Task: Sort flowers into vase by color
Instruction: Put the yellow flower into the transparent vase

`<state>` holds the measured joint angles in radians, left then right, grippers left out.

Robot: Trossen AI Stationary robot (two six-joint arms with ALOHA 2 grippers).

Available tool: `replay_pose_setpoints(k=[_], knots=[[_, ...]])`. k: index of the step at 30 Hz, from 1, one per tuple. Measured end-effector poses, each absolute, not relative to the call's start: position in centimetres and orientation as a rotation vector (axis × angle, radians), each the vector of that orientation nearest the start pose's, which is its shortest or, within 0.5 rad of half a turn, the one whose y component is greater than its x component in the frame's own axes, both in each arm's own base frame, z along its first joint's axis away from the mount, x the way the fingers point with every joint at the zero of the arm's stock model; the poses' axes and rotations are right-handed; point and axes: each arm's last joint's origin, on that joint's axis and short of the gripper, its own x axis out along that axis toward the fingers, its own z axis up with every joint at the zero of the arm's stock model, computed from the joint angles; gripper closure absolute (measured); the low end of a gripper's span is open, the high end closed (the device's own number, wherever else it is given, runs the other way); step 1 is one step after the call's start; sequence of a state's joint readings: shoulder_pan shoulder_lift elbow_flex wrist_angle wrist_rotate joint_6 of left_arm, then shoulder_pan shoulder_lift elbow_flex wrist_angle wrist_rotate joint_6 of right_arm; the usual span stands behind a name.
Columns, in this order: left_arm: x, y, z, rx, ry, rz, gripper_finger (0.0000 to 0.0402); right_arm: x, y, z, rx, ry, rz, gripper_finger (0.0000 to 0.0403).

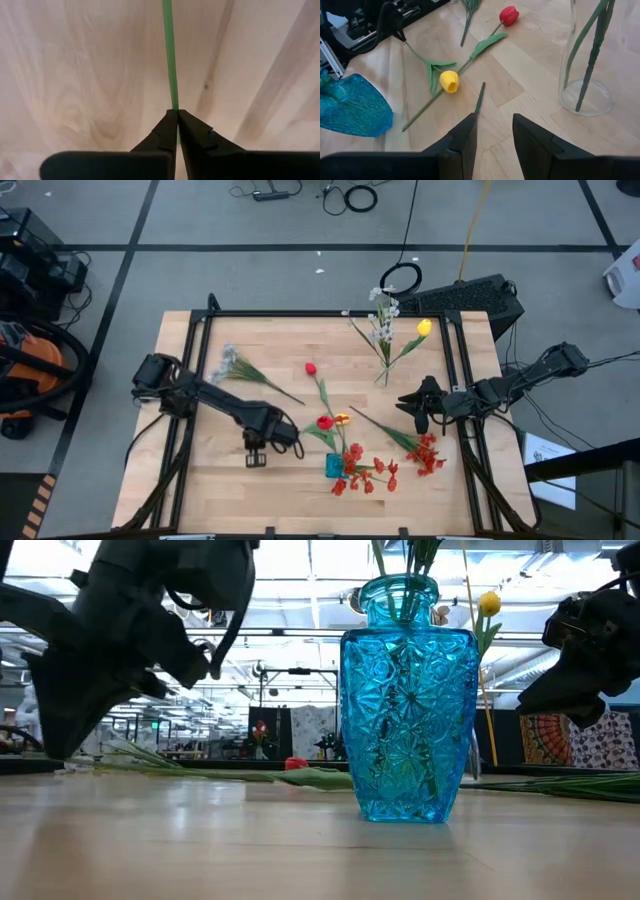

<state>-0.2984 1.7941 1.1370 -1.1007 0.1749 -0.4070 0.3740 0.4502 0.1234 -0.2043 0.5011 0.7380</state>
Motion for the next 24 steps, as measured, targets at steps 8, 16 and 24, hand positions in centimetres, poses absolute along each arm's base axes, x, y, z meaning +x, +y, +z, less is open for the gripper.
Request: replay_pose_setpoints(k=[8, 16, 24], knots=[[27.4, -9.8, 16.5, -0.227, 1.81, 0.067, 0.0332, 11.1, 2.9, 14.9, 0.499, 0.408, -0.293, 0.0287], [30.1, -8.4, 16.2, -0.085, 1.533, 0.074, 0.0309, 11.1, 2.9, 14.9, 0.496, 0.41, -0.292, 0.0287], [33.4, -5.3, 16.7, -0.175, 1.27, 0.091, 0.0308, 11.1, 2.9, 14.9, 0.499, 0.411, -0.29, 0.0287]])
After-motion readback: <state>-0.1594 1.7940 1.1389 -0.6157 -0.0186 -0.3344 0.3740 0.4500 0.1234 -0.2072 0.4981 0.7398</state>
